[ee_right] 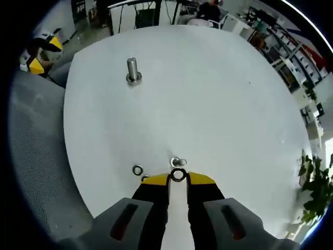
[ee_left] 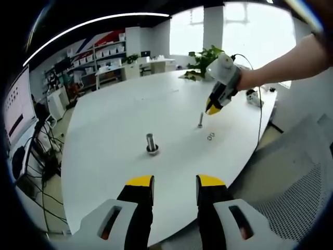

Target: Place the washer onto the threaded stud by aligning its center hole with the stud, sliding it down to the base, and recovering from edge contact or off-axis alignment until the washer reaches the visible bottom stop.

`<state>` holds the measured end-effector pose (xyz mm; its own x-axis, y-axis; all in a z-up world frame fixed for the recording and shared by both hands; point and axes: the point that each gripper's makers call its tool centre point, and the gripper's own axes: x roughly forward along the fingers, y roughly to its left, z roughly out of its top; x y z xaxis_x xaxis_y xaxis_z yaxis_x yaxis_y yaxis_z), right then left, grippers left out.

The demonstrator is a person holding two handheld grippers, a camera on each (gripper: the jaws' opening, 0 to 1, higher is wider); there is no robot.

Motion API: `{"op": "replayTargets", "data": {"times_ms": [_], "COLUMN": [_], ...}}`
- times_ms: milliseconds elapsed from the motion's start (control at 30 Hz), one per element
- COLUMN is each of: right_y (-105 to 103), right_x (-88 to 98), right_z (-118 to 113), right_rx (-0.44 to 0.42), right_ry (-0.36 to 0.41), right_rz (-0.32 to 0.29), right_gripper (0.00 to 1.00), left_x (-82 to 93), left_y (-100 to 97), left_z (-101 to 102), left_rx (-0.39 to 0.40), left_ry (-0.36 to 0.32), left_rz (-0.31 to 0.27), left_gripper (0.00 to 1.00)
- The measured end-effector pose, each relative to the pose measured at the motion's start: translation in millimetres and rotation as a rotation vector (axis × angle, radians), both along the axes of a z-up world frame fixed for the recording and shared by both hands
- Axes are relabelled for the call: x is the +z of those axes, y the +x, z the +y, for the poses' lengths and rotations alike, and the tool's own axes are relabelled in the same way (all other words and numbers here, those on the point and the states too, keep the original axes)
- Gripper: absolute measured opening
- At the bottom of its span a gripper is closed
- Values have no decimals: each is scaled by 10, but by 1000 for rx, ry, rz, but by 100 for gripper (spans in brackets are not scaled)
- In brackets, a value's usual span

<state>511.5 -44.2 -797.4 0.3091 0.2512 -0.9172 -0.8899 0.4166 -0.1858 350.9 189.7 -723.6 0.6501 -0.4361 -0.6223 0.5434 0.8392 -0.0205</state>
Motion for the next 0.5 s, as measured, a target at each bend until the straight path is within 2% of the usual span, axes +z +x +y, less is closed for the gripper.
{"op": "replayTargets", "data": {"times_ms": [500], "right_y": [88], "right_x": [-76], "right_z": [69], "right_rx": [27], "right_ry": [-38], "right_rz": [4], "right_gripper": [14], "left_x": [-6], "left_y": [2], "left_z": [20], "left_rx": [10], "left_ry": [-5], "left_rz": [4], "left_gripper": [30]}}
